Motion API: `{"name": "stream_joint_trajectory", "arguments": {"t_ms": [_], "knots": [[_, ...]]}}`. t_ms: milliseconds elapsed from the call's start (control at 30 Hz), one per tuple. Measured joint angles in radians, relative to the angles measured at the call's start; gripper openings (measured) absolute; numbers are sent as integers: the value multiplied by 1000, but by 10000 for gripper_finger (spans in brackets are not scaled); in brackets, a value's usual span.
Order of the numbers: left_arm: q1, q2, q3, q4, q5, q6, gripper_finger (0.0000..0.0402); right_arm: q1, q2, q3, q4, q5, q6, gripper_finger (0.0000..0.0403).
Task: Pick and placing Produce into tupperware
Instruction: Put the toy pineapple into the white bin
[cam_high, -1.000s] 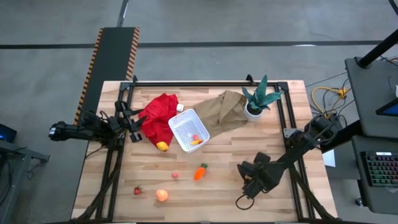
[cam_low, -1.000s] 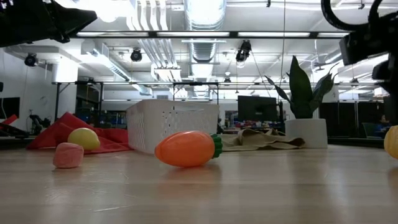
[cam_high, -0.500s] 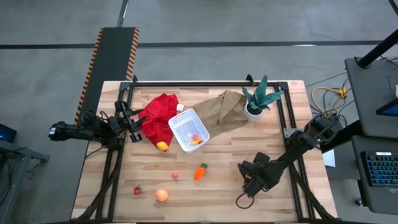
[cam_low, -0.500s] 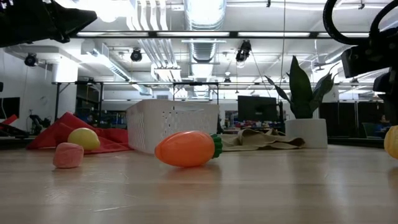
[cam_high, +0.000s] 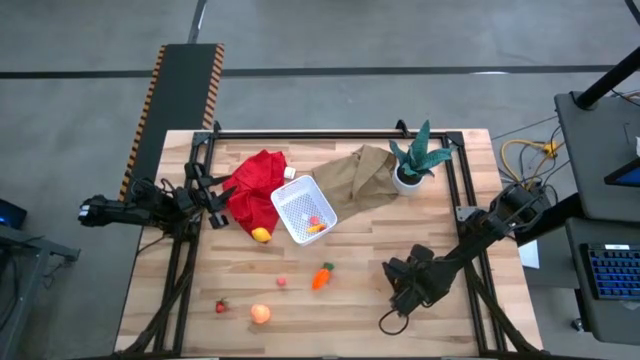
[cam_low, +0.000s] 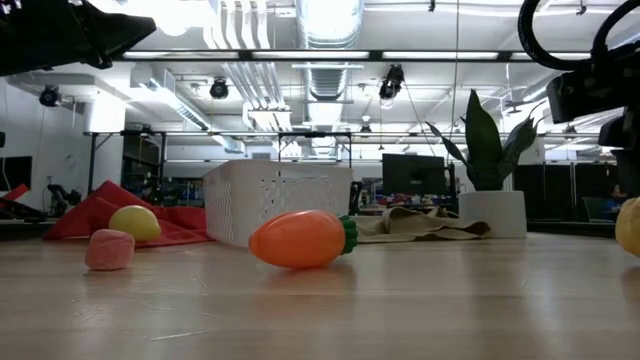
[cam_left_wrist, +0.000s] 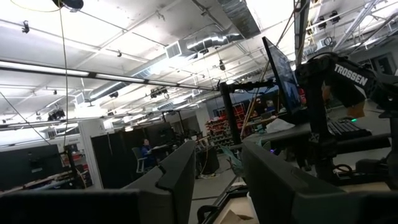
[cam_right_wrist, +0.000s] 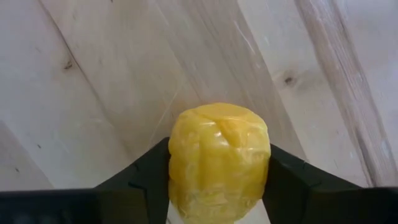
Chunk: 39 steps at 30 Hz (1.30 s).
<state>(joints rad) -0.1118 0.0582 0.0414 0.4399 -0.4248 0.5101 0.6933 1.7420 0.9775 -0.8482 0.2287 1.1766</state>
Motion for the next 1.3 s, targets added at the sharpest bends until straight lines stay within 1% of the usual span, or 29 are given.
{"name": "stream_joint_trajectory", "arguments": {"t_ms": [100,233,367,467,567,700,833,1067,1133,1300], "knots": [[0,0,0,0,0,1,118,0,0,0,1,0,0,176],[0,0,0,0,0,1,118,-1,0,16,3,1,-8,177],[0,0,0,0,0,1,118,-1,0,54,22,48,-32,177],[0,0,0,0,0,0,118,-5,0,86,48,154,-47,177],[0,0,0,0,0,0,118,-19,0,105,115,308,-56,177],[0,0,0,1,0,0,118,-54,0,112,248,485,-78,177],[0,0,0,1,0,0,118,-98,9,105,395,617,-164,176],[0,0,0,1,0,0,118,-221,59,116,722,628,-521,176],[0,0,0,1,0,0,118,-258,68,123,752,629,-575,176],[0,-2,0,-4,0,0,118,-340,73,148,756,629,-638,176]]}}
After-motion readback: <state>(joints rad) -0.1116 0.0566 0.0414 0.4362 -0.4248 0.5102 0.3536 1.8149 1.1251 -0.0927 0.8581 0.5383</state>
